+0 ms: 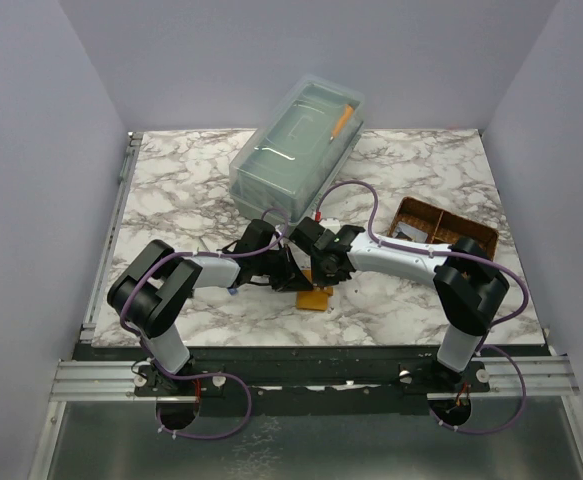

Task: Put the credit cards into the card holder
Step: Close the card holder at the center of the board.

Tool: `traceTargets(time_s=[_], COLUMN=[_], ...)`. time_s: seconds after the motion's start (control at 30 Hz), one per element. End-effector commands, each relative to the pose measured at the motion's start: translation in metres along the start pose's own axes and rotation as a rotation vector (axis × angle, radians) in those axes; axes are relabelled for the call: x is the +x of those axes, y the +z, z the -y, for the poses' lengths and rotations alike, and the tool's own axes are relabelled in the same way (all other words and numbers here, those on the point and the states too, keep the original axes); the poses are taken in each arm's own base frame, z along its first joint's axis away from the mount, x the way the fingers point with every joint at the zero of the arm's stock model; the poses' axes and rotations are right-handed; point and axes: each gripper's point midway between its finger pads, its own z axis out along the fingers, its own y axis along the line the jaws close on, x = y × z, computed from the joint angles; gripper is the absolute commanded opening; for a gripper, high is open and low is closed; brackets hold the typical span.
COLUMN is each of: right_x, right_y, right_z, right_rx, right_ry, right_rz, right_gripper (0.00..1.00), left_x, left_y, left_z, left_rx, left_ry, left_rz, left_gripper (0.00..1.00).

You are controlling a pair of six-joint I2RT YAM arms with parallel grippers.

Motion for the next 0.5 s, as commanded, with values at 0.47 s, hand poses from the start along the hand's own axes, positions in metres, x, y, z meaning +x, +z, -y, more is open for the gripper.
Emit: traceTargets(time_s=[0.47], right_x=[0.008], right_y=[-0.005], right_z=[0.028], right_rx=[0.152], right_ry=[-0.080], right_rz=[0.008], right_gripper=[0.25], left_x=[-0.002], left_y=[0.004], left_z=[-0.008], left_rx=[-0.020], left_ry=[0.023], left_rz=[0.007], left_gripper=[0.02])
